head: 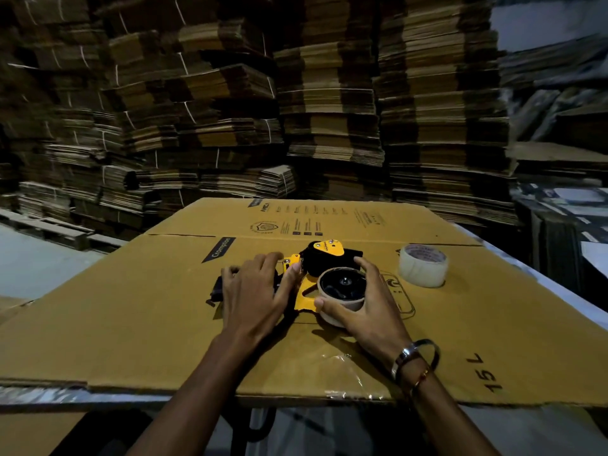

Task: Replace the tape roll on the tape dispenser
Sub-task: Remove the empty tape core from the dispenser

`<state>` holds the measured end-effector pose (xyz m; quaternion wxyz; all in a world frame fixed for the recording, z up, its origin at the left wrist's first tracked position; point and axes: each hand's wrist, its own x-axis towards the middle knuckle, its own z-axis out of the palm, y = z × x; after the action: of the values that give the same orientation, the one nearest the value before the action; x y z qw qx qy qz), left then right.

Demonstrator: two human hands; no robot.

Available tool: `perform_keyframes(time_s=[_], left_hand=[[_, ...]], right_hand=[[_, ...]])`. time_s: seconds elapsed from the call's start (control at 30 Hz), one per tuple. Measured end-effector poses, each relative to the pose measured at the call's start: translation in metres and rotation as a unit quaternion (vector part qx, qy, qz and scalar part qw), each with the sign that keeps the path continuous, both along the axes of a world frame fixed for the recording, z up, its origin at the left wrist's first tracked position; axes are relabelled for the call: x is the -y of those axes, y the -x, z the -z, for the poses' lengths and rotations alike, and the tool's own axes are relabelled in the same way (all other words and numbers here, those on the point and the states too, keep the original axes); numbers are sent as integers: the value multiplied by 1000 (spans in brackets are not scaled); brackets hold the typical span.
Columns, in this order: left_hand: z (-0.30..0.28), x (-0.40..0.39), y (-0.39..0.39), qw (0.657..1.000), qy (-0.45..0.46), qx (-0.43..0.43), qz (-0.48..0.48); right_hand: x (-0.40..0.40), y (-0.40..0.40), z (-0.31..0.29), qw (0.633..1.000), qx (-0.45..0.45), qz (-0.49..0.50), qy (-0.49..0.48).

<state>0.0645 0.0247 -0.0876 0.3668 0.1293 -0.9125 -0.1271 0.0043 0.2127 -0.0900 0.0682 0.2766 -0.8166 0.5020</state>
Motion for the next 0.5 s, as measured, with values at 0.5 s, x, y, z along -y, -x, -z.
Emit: perform_keyframes(time_s=[0.5], left_hand=[[9,-46,-24,954,-101,166,227]], right_hand=[[-2,-1,-1,999,38,-4,12]])
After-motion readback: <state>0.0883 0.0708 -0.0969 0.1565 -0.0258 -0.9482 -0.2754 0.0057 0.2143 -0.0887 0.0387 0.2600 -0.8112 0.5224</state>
